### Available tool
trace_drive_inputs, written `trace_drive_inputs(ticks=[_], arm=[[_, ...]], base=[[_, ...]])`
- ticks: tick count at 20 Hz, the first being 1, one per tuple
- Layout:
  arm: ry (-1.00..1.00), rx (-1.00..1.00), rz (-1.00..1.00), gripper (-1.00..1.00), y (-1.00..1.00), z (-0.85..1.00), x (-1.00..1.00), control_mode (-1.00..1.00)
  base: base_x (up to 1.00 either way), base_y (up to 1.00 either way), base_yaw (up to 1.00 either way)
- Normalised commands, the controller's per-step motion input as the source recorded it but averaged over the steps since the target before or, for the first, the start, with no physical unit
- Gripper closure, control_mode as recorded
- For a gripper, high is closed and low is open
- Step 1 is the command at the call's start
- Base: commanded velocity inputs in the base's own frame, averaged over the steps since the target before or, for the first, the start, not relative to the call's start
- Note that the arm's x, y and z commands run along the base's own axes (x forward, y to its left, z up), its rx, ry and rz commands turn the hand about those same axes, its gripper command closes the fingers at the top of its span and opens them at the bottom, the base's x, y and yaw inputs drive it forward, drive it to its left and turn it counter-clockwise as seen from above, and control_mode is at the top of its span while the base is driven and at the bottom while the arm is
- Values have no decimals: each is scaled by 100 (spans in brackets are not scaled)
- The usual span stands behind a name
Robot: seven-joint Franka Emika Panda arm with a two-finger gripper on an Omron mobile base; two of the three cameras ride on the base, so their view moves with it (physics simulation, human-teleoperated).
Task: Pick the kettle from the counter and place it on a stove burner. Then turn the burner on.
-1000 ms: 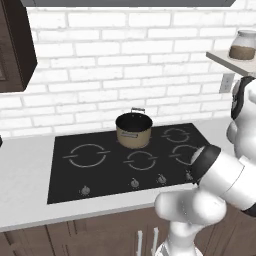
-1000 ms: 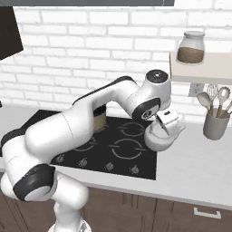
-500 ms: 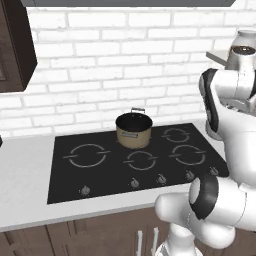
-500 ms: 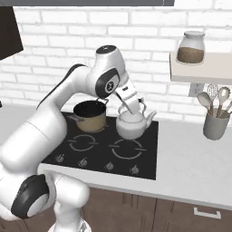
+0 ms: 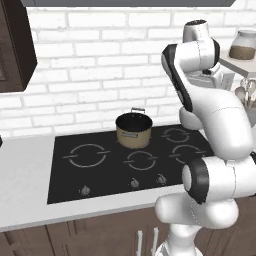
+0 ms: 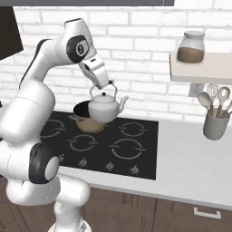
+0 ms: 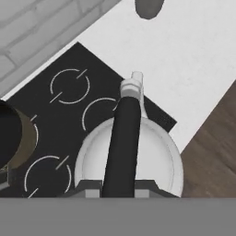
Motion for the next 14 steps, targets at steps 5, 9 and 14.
trace_drive_inputs(ticks=[5, 9, 14], arm=[[13, 0, 0, 100, 100, 2, 43, -100], [12, 2, 0, 100, 100, -12, 40, -100], [11, 6, 0, 100, 100, -32, 33, -100]], base=[[0, 0, 0], [0, 0, 0], [0, 0, 0]])
